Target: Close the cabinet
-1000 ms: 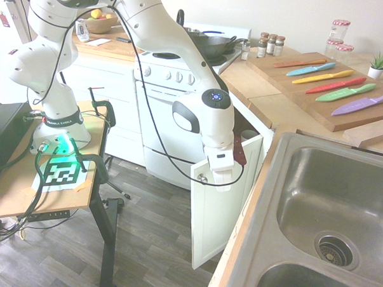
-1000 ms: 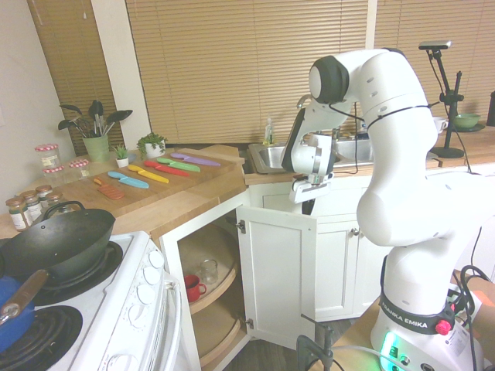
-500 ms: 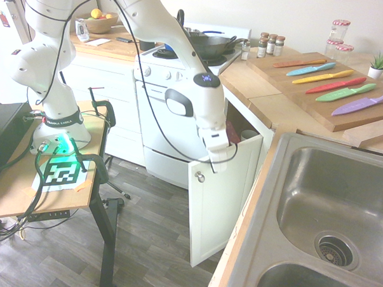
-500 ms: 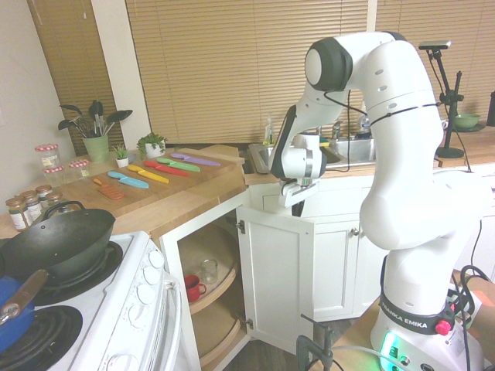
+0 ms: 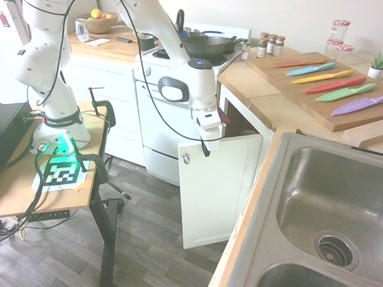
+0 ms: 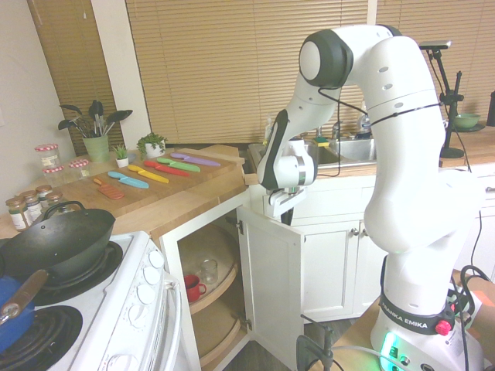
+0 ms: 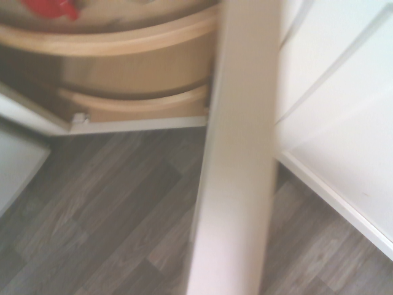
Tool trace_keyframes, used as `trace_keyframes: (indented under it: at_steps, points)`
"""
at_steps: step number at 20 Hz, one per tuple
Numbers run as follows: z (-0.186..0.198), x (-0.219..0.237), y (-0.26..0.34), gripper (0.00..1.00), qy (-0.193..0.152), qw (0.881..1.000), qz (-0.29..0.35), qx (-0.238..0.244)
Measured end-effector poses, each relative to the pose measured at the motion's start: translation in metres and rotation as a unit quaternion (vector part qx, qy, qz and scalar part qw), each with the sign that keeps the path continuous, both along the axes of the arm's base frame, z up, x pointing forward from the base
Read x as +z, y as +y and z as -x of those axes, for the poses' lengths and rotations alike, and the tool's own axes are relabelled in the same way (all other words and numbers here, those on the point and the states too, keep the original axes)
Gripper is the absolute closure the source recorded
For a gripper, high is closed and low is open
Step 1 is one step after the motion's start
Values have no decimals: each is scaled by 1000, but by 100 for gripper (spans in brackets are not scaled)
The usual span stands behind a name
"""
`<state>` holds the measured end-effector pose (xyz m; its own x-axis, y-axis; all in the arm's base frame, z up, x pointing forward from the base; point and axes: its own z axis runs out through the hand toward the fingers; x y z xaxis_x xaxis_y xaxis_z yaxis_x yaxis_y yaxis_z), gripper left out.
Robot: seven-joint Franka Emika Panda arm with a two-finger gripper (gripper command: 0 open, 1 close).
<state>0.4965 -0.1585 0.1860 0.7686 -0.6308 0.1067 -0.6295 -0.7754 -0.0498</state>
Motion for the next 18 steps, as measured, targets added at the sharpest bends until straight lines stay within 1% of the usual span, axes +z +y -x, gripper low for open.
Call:
trace_keyframes:
  at_steps: [5,10,18]
  points:
    - [-10,2,53,100,1,1000,15,23]
    - [-19,4,82,100,7,999,25,29]
    - [-58,30,157,100,20,998,43,46]
